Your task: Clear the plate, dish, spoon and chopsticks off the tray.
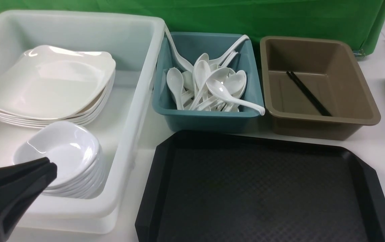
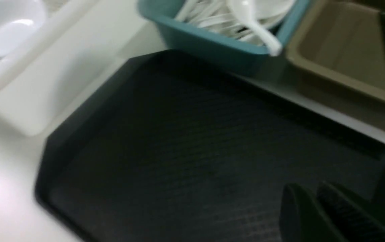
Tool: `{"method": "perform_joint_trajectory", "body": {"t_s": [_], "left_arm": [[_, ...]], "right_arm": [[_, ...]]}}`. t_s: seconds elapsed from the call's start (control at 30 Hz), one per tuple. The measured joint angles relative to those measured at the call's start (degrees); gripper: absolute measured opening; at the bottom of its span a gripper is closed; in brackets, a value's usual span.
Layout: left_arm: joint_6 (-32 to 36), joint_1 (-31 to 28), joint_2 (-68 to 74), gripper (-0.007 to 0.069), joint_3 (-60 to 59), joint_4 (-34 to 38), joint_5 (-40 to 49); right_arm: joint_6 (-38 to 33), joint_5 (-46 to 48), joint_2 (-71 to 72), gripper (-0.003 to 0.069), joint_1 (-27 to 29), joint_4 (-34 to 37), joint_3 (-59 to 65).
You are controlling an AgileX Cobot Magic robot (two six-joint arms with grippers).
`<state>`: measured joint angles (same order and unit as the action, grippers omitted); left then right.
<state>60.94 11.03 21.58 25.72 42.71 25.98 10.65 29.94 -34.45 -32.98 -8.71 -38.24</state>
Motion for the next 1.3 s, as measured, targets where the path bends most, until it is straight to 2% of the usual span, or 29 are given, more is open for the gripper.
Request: {"method": "perform_joint_trajectory", "body": {"t_s": [0.07, 0.17, 0.3, 0.43, 0.63, 1.3], "left_arm": [[0.0, 0.0, 0.0, 0.0013, 0.0, -1.7, 0.0], [0.0, 0.0, 0.0, 0.0013, 0.0, -4.0, 0.0], [0.0, 0.0, 0.0, 0.0013, 0.0, -5.0, 0.0], [0.0, 0.0, 0.0, 0.0013, 0.0, -5.4, 0.0], [0.0, 0.0, 0.1, 0.0016, -0.1, -5.6, -0.2], [0.0, 0.0, 0.1, 0.0017, -0.1, -5.6, -0.4]], "right_arm": [[-5.2, -6.4, 4.3, 0.0025, 5.5, 2.7, 6.6], [-9.4, -15.6, 12.9, 0.0016, 15.0, 6.1, 18.8], [-10.6, -19.8, 23.6, 0.0016, 22.8, 7.1, 30.2], [-14.5, -21.2, 30.5, 0.0015, 26.7, 7.4, 37.8], [-15.9, -15.9, 34.4, 0.0015, 27.4, 7.5, 38.6], [-16.0, -15.6, 34.4, 0.0051, 27.4, 7.5, 38.6]]}}
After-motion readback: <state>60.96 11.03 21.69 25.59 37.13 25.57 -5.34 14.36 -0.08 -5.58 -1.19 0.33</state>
